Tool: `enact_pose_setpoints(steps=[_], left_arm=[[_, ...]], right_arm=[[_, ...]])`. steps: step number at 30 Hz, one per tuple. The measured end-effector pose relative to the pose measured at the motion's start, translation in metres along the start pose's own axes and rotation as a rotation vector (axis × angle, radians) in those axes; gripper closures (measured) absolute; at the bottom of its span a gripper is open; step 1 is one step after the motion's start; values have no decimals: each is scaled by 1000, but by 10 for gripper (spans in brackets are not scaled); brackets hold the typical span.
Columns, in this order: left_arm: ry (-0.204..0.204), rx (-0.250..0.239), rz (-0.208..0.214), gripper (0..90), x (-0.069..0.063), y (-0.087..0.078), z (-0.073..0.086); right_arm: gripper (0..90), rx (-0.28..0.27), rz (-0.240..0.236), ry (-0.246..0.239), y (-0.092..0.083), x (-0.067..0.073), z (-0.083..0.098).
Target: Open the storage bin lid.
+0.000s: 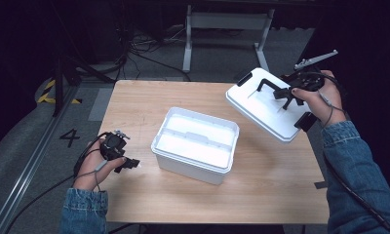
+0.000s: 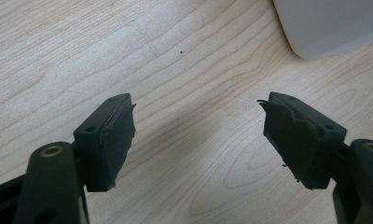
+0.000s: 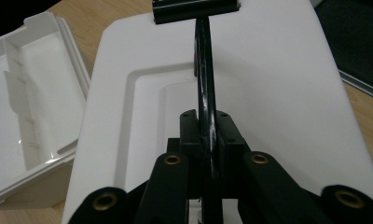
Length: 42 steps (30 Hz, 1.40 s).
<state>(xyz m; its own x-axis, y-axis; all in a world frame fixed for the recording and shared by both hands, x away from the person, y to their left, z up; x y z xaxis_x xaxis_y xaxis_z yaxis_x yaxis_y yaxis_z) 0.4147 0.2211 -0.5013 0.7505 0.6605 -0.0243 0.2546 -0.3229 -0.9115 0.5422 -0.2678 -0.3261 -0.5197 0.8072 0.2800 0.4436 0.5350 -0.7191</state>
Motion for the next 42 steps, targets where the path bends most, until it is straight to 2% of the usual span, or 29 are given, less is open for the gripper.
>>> enact_pose_setpoints(steps=[8,14,22,32,42], left_arm=[[-2,2,2,256,1,0,1],[2,7,0,255,1,1,1],[2,11,0,255,0,3,1],[1,13,-2,255,0,3,1],[-2,12,5,255,-1,4,1]], right_arm=[[847,-2,18,35,13,-26,13],[847,13,25,53,31,-42,30],[847,35,27,64,53,-53,49],[847,53,18,101,77,-66,72],[846,62,7,128,94,-75,89]])
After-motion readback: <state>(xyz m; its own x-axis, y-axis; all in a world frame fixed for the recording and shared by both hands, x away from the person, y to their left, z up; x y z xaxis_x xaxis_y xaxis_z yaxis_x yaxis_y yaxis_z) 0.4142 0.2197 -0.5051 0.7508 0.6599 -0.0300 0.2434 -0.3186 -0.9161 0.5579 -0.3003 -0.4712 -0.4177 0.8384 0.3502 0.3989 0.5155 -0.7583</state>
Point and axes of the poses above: each handheld gripper's, and its own axes: y roughly forward along the jaws, z roughly out of its underside, x roughly to its left, the point moved 9 cm from there along y, roughly forward along the jaws, and after that the axes turned 15 degrees about y, right-handed, at the moved point
